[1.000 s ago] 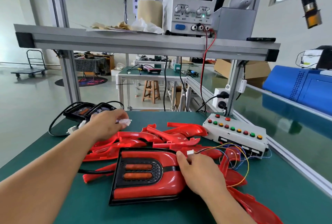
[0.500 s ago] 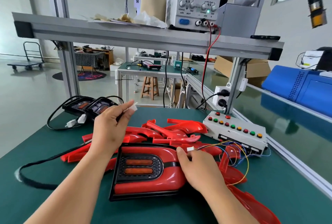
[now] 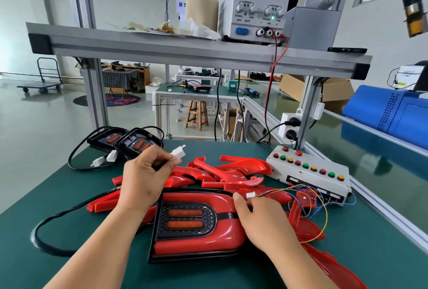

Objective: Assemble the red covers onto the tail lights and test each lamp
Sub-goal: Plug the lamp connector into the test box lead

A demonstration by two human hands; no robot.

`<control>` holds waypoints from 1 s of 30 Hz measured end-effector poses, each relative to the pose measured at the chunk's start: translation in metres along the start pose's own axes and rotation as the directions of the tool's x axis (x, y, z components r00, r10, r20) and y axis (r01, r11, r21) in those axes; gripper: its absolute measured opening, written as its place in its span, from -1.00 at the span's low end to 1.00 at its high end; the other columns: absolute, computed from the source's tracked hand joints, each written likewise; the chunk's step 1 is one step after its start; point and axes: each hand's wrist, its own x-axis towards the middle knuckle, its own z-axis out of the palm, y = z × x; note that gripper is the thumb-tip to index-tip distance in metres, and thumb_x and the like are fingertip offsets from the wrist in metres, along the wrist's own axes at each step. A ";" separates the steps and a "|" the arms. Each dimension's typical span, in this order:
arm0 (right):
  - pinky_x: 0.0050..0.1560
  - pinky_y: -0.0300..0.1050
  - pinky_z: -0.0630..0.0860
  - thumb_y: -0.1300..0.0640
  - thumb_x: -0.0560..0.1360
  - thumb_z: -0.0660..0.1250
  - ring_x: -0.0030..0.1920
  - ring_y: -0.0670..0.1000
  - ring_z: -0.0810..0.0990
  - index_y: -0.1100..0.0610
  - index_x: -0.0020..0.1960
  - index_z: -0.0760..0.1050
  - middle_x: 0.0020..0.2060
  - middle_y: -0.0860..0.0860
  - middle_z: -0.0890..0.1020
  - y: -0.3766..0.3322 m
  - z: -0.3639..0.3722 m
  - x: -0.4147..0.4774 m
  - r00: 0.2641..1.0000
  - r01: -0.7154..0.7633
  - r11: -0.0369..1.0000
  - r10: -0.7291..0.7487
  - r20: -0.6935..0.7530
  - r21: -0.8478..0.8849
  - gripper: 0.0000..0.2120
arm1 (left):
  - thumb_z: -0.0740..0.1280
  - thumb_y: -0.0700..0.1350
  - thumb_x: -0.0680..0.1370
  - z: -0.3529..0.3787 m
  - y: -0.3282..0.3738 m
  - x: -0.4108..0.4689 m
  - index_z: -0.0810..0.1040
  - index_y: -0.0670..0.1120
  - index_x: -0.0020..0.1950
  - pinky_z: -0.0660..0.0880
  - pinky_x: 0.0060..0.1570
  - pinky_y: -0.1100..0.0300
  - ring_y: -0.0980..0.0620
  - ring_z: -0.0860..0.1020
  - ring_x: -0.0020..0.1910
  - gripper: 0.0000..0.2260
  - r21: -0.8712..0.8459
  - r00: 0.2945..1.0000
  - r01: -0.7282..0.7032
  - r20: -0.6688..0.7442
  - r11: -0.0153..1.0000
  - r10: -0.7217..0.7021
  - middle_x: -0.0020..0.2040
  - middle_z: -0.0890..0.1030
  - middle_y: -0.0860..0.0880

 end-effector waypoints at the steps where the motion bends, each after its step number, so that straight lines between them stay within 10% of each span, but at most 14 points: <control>1: -0.40 -0.26 0.30 -0.30 0.58 0.05 -0.35 -0.14 0.49 0.05 -0.27 0.47 -0.36 -0.08 0.54 0.000 0.000 0.000 1.000 0.003 1.000 -0.003 -0.025 -0.007 -0.49 | 0.52 -0.18 0.41 0.000 -0.001 0.000 0.54 0.24 -0.24 0.40 -0.30 0.53 0.29 0.56 -0.31 -0.68 0.002 1.000 0.017 0.003 1.000 -0.017 -0.30 0.62 0.27; 8: -0.20 -0.15 0.36 -0.10 0.61 0.17 -0.20 -0.06 0.47 0.02 -0.06 0.61 -0.21 -0.08 0.50 0.012 -0.026 0.010 0.967 0.050 0.986 -0.087 -0.240 -0.157 -0.69 | 0.51 -0.08 0.42 -0.006 -0.005 0.004 0.65 0.16 -0.03 0.53 -0.04 0.31 0.26 0.62 -0.15 -0.82 0.091 0.982 0.088 0.157 0.992 -0.102 -0.20 0.66 0.20; 12: 0.14 -0.01 0.39 -0.01 0.59 0.19 0.19 0.08 0.41 -0.02 0.17 0.57 0.11 0.00 0.49 0.019 -0.040 0.025 0.997 -0.029 0.895 -0.007 -0.079 -0.445 -0.75 | 0.45 -0.10 0.49 -0.006 -0.004 0.007 0.67 0.04 0.13 0.34 -0.12 0.59 0.30 0.56 -0.11 -0.78 0.123 0.978 0.072 0.188 0.990 -0.095 -0.11 0.64 0.18; 17: 0.17 0.04 0.24 -0.10 0.57 0.23 0.27 0.05 0.35 -0.10 0.22 0.49 0.20 -0.05 0.46 0.021 -0.033 0.032 0.999 -0.038 0.858 0.039 -0.009 -0.511 -0.74 | 0.31 -0.10 0.59 -0.006 -0.004 0.006 0.56 0.00 0.31 0.32 -0.01 0.39 0.06 0.53 0.05 -0.71 0.173 0.952 0.013 0.299 0.985 -0.065 0.02 0.60 0.02; 23: 0.16 0.05 0.25 -0.08 0.57 0.24 0.22 0.05 0.37 -0.11 0.10 0.46 0.10 -0.04 0.47 0.019 -0.034 0.044 1.000 -0.020 0.887 0.011 -0.023 -0.462 -0.86 | 0.38 -0.15 0.55 -0.008 0.002 0.004 0.62 0.07 0.21 0.30 -0.09 0.63 0.42 0.51 -0.08 -0.74 0.072 0.975 0.029 0.218 0.997 -0.044 -0.05 0.62 0.16; 30: 0.14 0.06 0.24 -0.12 0.58 0.20 0.23 0.06 0.31 -0.17 0.10 0.54 0.14 -0.03 0.43 0.022 -0.028 0.051 0.999 -0.031 0.870 0.045 0.018 -0.491 -0.82 | 0.47 -0.17 0.47 -0.006 0.002 0.003 0.68 0.05 0.03 0.41 -0.20 0.56 0.37 0.56 -0.24 -0.82 -0.014 0.979 0.116 0.172 0.993 -0.112 -0.23 0.65 0.19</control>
